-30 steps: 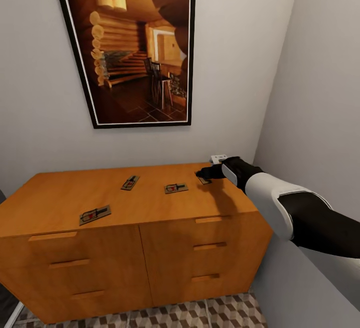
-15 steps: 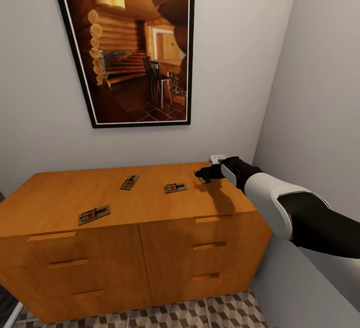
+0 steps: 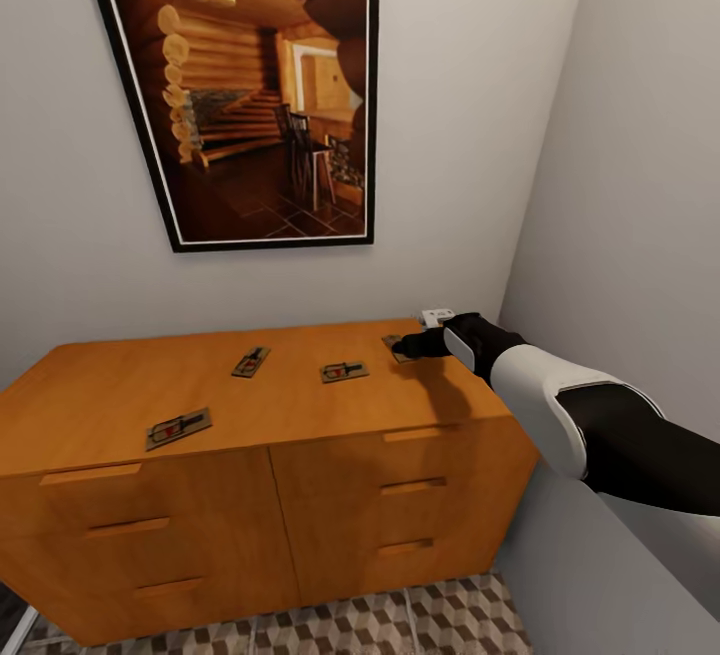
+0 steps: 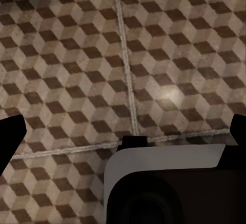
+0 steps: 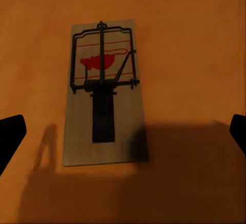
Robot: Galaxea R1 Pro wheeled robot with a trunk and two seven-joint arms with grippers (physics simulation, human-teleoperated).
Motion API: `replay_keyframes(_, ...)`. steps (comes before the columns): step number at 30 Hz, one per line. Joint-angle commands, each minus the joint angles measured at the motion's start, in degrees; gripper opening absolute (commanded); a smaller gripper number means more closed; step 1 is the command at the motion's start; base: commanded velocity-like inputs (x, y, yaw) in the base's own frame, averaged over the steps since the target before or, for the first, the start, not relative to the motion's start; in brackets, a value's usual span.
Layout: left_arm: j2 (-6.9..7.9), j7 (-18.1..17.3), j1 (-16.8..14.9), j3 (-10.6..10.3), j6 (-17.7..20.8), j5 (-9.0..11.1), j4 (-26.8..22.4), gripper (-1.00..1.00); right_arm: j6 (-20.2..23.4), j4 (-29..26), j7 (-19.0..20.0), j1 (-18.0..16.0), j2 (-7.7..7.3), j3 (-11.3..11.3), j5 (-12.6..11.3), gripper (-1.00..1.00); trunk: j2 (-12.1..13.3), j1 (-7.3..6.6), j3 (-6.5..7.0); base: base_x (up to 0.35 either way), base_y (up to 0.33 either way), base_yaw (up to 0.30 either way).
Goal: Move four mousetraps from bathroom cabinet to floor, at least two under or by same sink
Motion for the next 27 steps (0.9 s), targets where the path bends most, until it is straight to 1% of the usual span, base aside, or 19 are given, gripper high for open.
replay_keyframes(1,0.01,0.27,0.04,-0.15,-0.05,-0.04,-0.09,1.0,0.28,-0.09,0.18,-0.02,-0.04,0.47,-0.21,1.0,-0.03,0.0,-0.12,0.0,0.0,-0.064)
replay_keyframes(13,0.01,0.27,0.0,-0.15,-0.05,-0.03,-0.11,1.0,0.28,-0.09,0.18,-0.02,0.01,0.49,-0.21,1.0,-0.03,0.0,-0.95,0.0,0.0,-0.06)
replay_keyframes(22,0.01,0.27,0.01,-0.15,-0.05,-0.03,-0.13,1.0,0.26,-0.09,0.18,0.04,0.05,0.53,-0.21,1.0,-0.03,0.0,-1.55,0.0,0.0,-0.015)
replay_keyframes(27,0.01,0.27,0.02,-0.15,-0.05,-0.03,-0.13,1.0,0.28,-0.09,0.13,0.28,0.21,0.55,-0.21,1.0,-0.03,0.0,-1.66,0.0,0.0,-0.002)
